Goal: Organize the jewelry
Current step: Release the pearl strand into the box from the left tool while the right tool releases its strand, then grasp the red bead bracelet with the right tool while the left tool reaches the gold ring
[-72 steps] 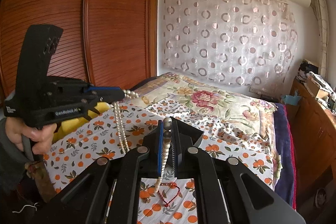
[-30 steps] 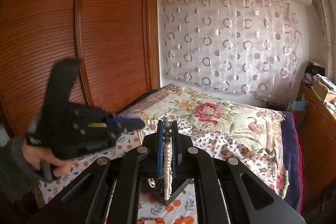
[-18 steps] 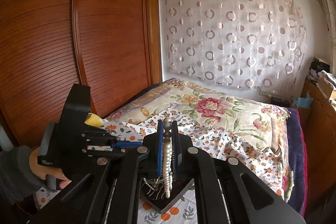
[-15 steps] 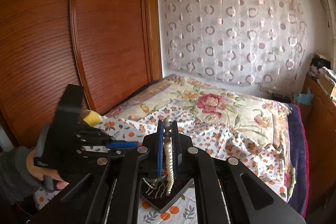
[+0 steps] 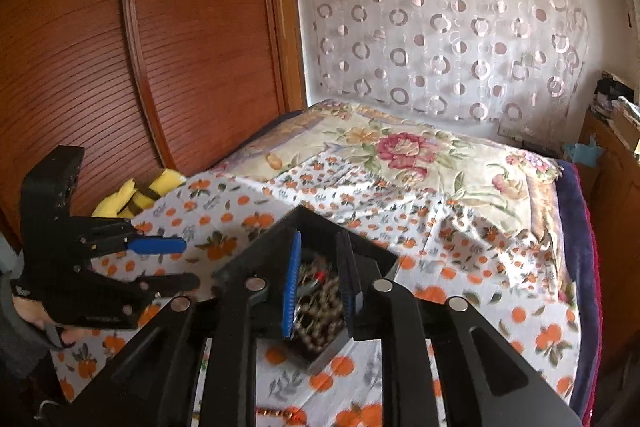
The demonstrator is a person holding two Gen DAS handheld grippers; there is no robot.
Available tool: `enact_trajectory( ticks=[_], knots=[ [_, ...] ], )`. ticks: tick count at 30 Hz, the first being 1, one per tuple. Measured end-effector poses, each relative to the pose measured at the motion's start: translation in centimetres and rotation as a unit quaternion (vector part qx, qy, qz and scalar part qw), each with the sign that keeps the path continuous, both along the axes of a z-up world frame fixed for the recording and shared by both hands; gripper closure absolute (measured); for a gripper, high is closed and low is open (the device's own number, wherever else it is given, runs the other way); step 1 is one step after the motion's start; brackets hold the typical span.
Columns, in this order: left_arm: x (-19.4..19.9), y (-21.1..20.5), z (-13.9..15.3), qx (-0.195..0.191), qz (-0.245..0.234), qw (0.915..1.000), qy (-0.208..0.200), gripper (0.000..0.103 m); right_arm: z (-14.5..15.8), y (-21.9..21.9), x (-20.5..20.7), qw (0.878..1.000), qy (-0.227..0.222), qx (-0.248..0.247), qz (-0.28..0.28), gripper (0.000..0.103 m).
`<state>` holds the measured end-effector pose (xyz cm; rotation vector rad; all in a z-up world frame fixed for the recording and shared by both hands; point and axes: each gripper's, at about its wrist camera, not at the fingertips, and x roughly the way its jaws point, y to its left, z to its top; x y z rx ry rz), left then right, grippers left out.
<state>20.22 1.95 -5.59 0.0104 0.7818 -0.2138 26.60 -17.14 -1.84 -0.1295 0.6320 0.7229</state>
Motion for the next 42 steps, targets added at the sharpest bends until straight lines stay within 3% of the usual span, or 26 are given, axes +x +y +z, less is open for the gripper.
enact_trajectory(
  ticks=[10,16,19,38,42],
  knots=[
    [-3.7,-0.3,-3.1,0.025,-0.01,0.9992,0.03,0.056,-5.8,-1.4,-5.0,0.998,0.048,-0.044,0.007,0.083],
    [-4.5,-1.2,-4.5,0.03,-0.019,0.9983,0.046,0.055,-8.5,-1.6,-5.9,0.994,0.069,-0.078,0.012,0.083],
    [-4.7,-1.4,-4.8,0.034,-0.021,0.9981,0.048,0.055,-9.1,-1.7,-6.3,0.993,0.069,-0.099,0.007,0.083],
    [-4.1,-2.8,-5.9,0.058,-0.02,0.9966,0.056,0.055,-10.6,-2.6,-7.0,0.989,0.082,-0.12,-0.008,0.083],
    [-4.1,-2.9,-6.0,0.059,-0.018,0.9966,0.055,0.064,-10.7,-2.6,-7.0,0.989,0.082,-0.12,-0.009,0.083]
  ],
)
